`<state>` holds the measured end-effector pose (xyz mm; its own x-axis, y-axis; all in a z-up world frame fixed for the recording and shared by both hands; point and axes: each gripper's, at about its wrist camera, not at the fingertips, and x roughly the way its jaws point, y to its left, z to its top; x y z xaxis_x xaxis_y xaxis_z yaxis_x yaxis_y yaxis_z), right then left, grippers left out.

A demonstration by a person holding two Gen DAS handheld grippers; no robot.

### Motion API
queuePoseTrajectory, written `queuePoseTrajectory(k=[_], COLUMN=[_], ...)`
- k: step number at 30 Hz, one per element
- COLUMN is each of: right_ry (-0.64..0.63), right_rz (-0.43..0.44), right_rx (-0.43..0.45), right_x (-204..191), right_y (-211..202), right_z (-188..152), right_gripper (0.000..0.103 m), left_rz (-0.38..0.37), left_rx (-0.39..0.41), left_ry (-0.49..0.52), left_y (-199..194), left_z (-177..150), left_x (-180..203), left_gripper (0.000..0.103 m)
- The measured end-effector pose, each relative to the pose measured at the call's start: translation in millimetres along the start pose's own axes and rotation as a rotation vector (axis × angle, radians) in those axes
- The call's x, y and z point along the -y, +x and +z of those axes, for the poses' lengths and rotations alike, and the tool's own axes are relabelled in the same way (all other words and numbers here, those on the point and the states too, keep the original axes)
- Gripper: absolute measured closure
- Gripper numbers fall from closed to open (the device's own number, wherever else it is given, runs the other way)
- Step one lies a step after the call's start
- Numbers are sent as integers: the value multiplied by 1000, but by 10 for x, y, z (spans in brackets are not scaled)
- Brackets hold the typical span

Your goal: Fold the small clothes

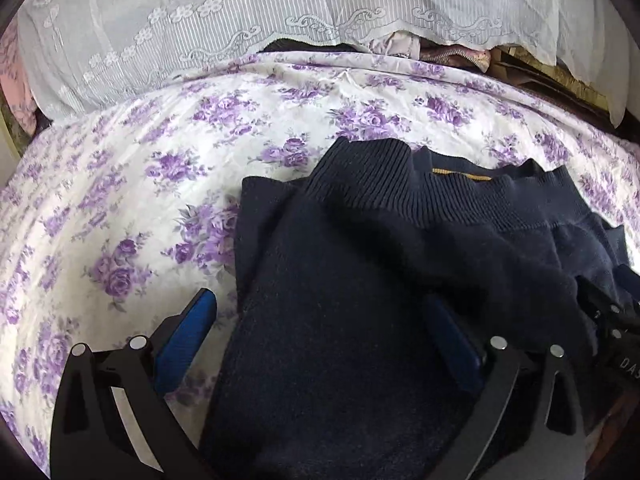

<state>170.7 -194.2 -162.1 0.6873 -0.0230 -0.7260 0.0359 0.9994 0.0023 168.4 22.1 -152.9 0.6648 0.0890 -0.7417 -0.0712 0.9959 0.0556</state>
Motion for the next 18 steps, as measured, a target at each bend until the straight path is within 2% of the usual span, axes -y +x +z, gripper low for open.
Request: queuePoseTrajectory(k=[6, 12, 18], right_ry=[9, 74, 146], right_rz=[14, 80, 145], right_rx=[8, 80, 91], right_x=[-8, 116, 276], right_y=[-41, -259, -370], right_z=[17, -38, -147], right_gripper=[3, 3, 3], left_rz=[10, 15, 15], left_rx=[15, 46, 75], left_ry=[10, 31, 53], left_y=[-40, -168, -310], left_z=[-13, -59, -137], left_x=[6, 42, 84], left_gripper=[4, 4, 5])
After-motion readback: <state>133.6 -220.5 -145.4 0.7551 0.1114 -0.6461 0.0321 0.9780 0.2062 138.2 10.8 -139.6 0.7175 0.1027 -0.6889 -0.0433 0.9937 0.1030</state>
